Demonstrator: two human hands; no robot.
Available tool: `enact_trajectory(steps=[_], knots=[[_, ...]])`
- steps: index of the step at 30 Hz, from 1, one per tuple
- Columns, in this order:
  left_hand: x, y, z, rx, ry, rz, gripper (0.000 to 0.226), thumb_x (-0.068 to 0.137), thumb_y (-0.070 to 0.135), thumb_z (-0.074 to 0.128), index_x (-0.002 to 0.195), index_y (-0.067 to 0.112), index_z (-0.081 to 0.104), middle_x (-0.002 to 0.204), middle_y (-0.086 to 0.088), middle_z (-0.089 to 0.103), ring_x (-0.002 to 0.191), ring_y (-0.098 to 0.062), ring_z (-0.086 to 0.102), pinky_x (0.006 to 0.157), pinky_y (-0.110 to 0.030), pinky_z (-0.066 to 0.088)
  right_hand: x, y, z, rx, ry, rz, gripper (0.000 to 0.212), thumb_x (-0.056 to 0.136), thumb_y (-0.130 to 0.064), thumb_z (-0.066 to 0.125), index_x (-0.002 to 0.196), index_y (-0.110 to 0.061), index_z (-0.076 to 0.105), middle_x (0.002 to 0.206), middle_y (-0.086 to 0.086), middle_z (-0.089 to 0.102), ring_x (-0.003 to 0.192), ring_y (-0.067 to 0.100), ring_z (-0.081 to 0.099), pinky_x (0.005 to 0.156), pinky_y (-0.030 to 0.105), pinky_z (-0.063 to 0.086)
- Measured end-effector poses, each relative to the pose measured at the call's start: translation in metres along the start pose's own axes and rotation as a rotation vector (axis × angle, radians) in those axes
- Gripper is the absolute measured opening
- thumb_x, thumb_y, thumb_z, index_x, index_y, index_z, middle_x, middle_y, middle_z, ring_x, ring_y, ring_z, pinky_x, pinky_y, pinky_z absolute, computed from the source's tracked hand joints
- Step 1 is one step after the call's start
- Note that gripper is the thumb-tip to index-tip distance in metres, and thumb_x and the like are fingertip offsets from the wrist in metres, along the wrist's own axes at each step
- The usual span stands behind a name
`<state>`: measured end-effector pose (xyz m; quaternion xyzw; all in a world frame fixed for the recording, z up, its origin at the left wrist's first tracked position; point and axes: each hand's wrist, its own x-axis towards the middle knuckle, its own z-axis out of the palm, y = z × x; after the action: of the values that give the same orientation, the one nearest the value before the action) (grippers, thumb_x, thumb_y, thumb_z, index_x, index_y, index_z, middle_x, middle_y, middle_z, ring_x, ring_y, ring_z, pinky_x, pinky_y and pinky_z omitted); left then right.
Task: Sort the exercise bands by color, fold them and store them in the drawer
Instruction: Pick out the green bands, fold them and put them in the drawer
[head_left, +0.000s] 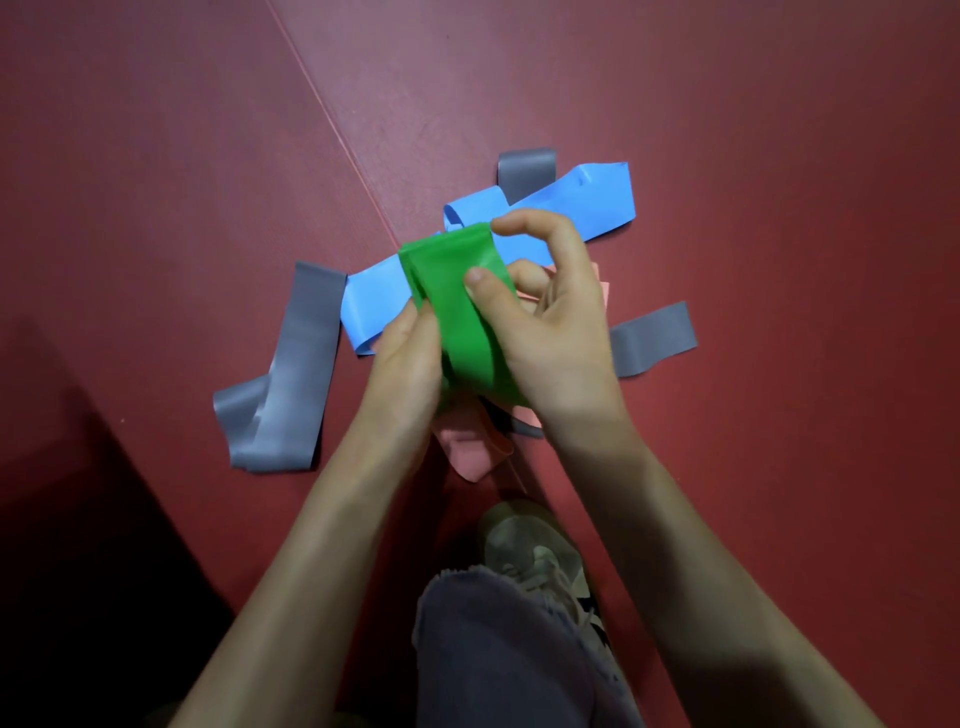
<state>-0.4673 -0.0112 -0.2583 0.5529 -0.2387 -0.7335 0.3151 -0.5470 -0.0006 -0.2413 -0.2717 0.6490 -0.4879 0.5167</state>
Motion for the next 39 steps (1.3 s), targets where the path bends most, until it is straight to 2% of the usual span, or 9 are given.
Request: enact_trajectory(steps=[4,8,11,17,21,26,31,35,39], knots=[[0.000,-0.002,-0.002,-0.196,-0.032,-0.076,0.046,0.095,0.039,0.024,0.094,0.014,0.062,0.081,-0.002,0.071,0.072,-0.011,0.067,0.068,-0.023,0.054,-0.002,0.004,0.007,-0.064,0.036,-0.010,0.032,0.084,0.000,0.054,0.088,-0.030,0.044,0.055,0.004,0.047,0.047,0.005,0.045,0.053,0.018,0.040],[0.000,-0.005,-0.006,0.026,-0.023,0.043,0.024,0.095,0.020,0.038,0.091,0.020,0.062,0.079,0.006,0.070,0.075,-0.008,0.064,0.072,-0.020,0.052,-0.001,0.007,0.010,-0.110,0.070,0.010,0.031,0.082,-0.004,0.055,0.087,-0.032,0.042,0.059,0.007,0.051,0.056,0.018,0.051,0.062,0.033,0.044],[0.001,-0.007,-0.011,0.105,-0.021,0.097,0.025,0.096,0.014,0.038,0.088,0.022,0.061,0.069,0.013,0.071,0.071,-0.001,0.064,0.070,-0.015,0.052,0.000,0.009,0.010,-0.143,0.081,0.021,0.026,0.077,-0.015,0.058,0.086,-0.034,0.041,0.065,0.023,0.050,0.059,0.029,0.048,0.062,0.042,0.044],[-0.001,-0.010,-0.014,0.084,-0.001,0.095,0.025,0.097,0.016,0.035,0.092,0.020,0.059,0.087,0.000,0.068,0.085,-0.017,0.063,0.079,-0.027,0.052,-0.006,0.012,0.010,-0.095,0.102,0.065,0.026,0.080,-0.018,0.064,0.085,-0.030,0.041,0.056,-0.003,0.051,0.054,0.013,0.048,0.059,0.031,0.044],[0.002,0.000,-0.014,-0.014,0.005,0.097,0.034,0.098,0.023,0.029,0.088,0.015,0.061,0.074,0.004,0.073,0.073,-0.011,0.068,0.073,-0.026,0.055,-0.015,0.022,0.003,-0.050,0.068,0.127,0.024,0.082,-0.009,0.063,0.083,-0.026,0.046,0.052,-0.007,0.050,0.042,-0.001,0.045,0.047,0.015,0.037],[0.003,0.012,-0.015,-0.047,-0.030,0.132,0.039,0.099,0.024,0.022,0.086,0.016,0.058,0.072,0.005,0.073,0.070,-0.009,0.068,0.067,-0.027,0.057,-0.022,0.035,-0.010,-0.345,-0.002,0.062,0.003,0.077,-0.020,0.062,0.079,-0.021,0.060,0.068,-0.002,0.063,0.068,0.014,0.058,0.070,0.032,0.047],[0.001,0.021,-0.013,-0.062,0.004,0.170,0.040,0.099,0.025,0.022,0.086,0.018,0.059,0.071,0.006,0.073,0.070,-0.009,0.068,0.066,-0.027,0.056,-0.026,0.028,-0.013,-0.561,-0.065,-0.030,0.027,0.074,-0.034,0.057,0.080,-0.011,0.069,0.085,0.004,0.067,0.088,0.018,0.056,0.079,0.015,0.037],[-0.004,0.038,-0.008,-0.054,-0.006,0.224,0.039,0.099,0.026,0.024,0.084,0.022,0.059,0.073,0.007,0.073,0.072,-0.008,0.068,0.066,-0.029,0.056,-0.031,0.014,-0.014,-0.574,-0.177,0.028,0.022,0.074,-0.030,0.055,0.081,-0.010,0.058,0.077,0.008,0.063,0.077,0.020,0.056,0.074,0.037,0.042],[-0.026,0.068,0.005,-0.078,-0.038,0.245,0.035,0.098,0.026,0.026,0.085,0.015,0.057,0.067,0.008,0.072,0.066,-0.006,0.067,0.059,-0.025,0.054,-0.037,-0.021,-0.011,-0.434,-0.276,0.156,0.001,0.082,-0.015,0.058,0.082,-0.016,0.057,0.073,0.006,0.062,0.067,0.008,0.054,0.065,0.028,0.045]])
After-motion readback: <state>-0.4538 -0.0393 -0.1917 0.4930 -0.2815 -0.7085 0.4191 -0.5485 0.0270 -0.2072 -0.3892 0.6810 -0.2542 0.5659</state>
